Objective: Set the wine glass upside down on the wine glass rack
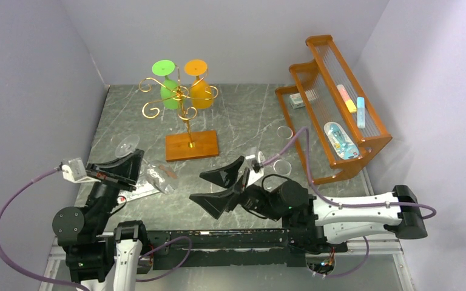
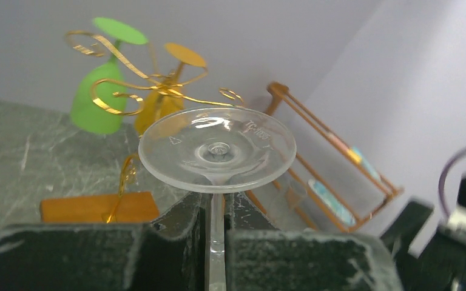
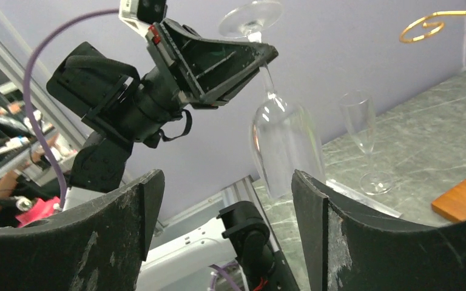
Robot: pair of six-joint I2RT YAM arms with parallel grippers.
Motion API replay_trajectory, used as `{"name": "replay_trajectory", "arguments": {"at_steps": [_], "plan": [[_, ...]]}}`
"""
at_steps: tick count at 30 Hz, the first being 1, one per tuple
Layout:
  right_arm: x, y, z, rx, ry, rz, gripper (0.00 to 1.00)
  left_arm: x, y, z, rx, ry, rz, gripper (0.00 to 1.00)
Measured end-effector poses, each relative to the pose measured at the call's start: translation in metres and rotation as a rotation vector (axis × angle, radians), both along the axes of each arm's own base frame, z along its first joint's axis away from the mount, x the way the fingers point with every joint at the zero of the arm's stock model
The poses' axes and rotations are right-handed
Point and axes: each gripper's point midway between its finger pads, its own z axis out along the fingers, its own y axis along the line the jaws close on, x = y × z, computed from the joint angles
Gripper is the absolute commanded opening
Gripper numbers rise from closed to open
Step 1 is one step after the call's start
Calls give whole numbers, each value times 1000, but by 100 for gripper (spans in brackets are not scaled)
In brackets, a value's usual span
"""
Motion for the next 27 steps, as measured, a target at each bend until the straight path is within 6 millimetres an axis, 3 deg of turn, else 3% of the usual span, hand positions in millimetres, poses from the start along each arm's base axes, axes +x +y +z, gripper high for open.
{"name": "replay_trajectory", "arguments": {"at_steps": [5, 8, 13, 19, 27], "plan": [[2, 8, 25, -96, -65, -1, 81, -13, -28, 8, 175, -120, -159, 5], [4, 15, 28, -143, -102, 22, 81, -21, -42, 13, 228, -171, -251, 5], [16, 40, 12, -228, -137, 95, 76, -28, -57, 15, 268, -210, -361, 5], [35, 60, -24, -296, -121, 203, 66, -36, -67, 16, 288, -225, -438, 5], [17, 73, -19, -266, -173, 340, 69, -46, -74, 21, 314, -273, -491, 5]]}}
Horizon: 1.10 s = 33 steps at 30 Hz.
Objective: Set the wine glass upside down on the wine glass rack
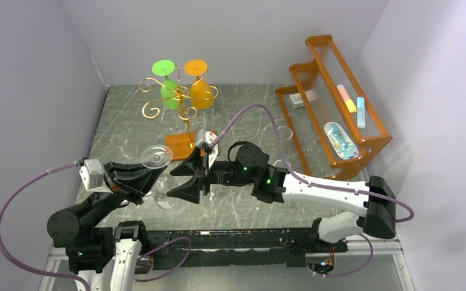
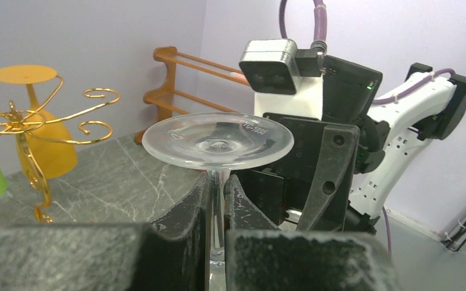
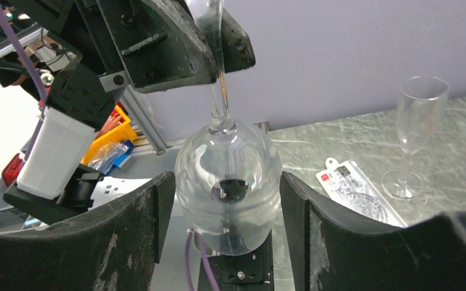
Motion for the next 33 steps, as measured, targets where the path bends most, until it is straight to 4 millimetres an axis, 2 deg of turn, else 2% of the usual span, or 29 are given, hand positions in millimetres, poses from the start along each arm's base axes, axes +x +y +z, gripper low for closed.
{"name": "replay_trajectory", "arguments": {"at_steps": [5, 9, 14, 17, 20, 27, 30, 33], "plan": [[-3, 7, 7, 30, -8, 27, 76, -4, -3, -1, 13, -6, -27, 5], [-2, 8, 16, 66, -4, 22, 75, -4, -3, -2, 21, -9, -26, 5], [-3, 8, 26, 108, -1, 23, 53, -5, -3, -2, 26, -11, -26, 5], [-2, 11, 27, 119, 3, 26, 43, -5, -3, -2, 25, -8, -26, 5], [-1, 15, 25, 123, 7, 27, 39, -4, -3, -3, 25, -3, -27, 5], [0, 19, 27, 152, 7, 33, 37, -6, -4, -2, 16, 4, -35, 5], [1, 21, 28, 166, 10, 36, 31, -7, -4, -1, 12, 1, -38, 5], [0, 22, 31, 183, 12, 39, 19, -7, -4, 0, 10, 1, -39, 5]]}}
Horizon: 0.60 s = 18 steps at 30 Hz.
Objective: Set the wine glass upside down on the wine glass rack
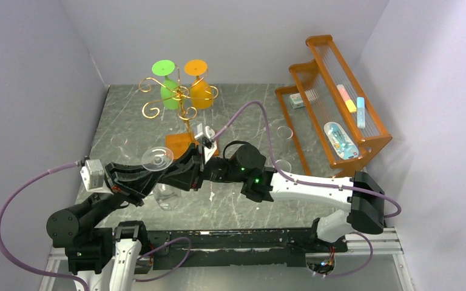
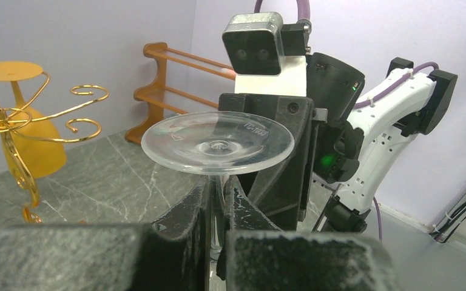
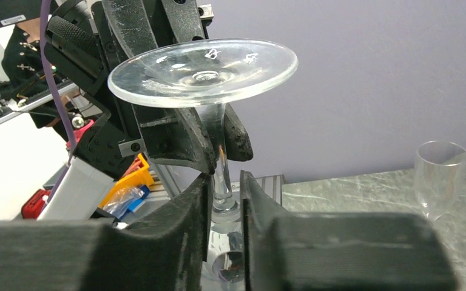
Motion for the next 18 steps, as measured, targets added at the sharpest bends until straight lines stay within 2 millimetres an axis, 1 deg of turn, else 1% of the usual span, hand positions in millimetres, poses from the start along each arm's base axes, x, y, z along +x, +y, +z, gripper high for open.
{"name": "replay_trajectory", "arguments": {"at_steps": [3, 4, 8, 9, 10, 13, 16, 18], "plan": [[0, 0, 4, 17, -2, 1, 2, 0, 0, 0, -4, 4, -1, 5], [0, -1, 5, 21, -5, 1, 0, 0, 0, 0, -7, 8, -2, 5], [0, -1, 5, 29, -17, -2, 0, 0, 0, 0, -15, 19, -1, 5], [0, -1, 4, 29, -17, -3, 0, 0, 0, 0, -15, 25, 2, 8], [0, -1, 4, 29, -18, -5, 0, 1, 1, -1, -15, 31, 5, 14], [1, -4, 4, 25, -12, -20, 0, 0, 1, -2, -12, 41, 11, 39], [1, -10, -1, -3, 4, -35, 0, 2, 6, 6, -19, 14, 50, 62], [5, -14, -3, -16, 17, -67, 0, 1, 8, 10, -16, -2, 70, 74]]}}
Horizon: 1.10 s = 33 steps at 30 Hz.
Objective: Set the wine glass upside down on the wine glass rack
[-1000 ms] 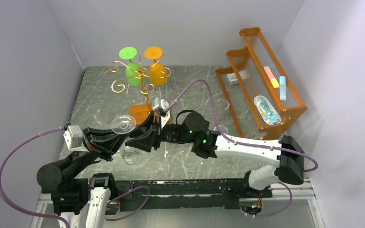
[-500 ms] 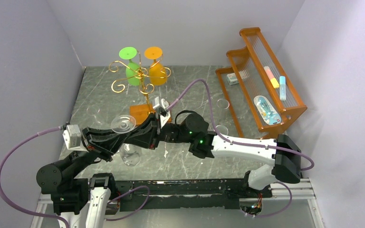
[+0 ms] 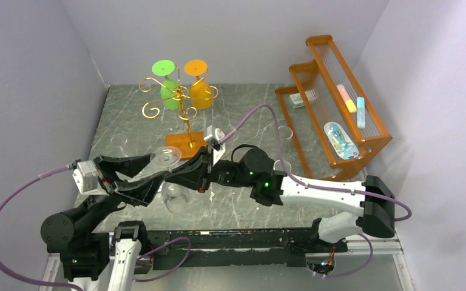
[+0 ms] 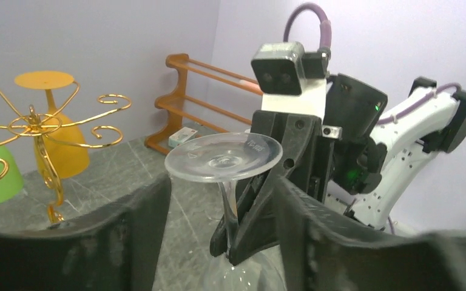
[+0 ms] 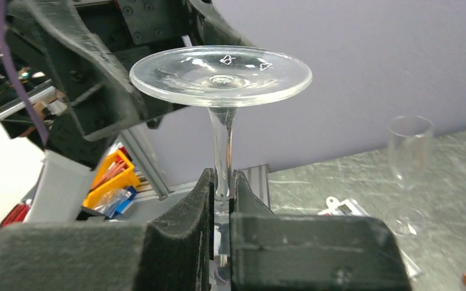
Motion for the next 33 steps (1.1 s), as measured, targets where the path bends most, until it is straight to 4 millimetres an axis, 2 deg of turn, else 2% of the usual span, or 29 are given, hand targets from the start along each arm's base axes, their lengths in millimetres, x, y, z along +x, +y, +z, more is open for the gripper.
{"name": "replay_trajectory", "arguments": {"at_steps": [3, 9, 11, 16, 19, 21, 23, 26, 33], "plan": [[10, -15, -6, -13, 22, -82, 0, -1, 5, 7, 4, -18, 50, 83], [36, -51, -20, -54, 45, -278, 0, -17, 9, 26, 39, -99, 88, 88], [49, -64, -19, -56, 48, -352, 0, -21, 10, 32, 48, -124, 103, 95], [99, -92, -22, -74, 63, -550, 0, -20, 19, 63, 26, -176, 168, 96], [127, -103, -38, -126, 63, -646, 0, -1, 25, 80, 4, -156, 210, 96], [142, -107, -47, -163, 58, -691, 0, 20, 32, 82, -15, -110, 251, 96], [153, -108, -52, -187, 53, -716, 0, 43, 42, 76, -37, -34, 315, 95], [173, -111, -57, -214, 39, -767, 0, 67, 53, 63, -49, 59, 378, 94], [206, -120, -64, -251, 9, -858, 0, 90, 66, 35, -53, 169, 459, 93]]}}
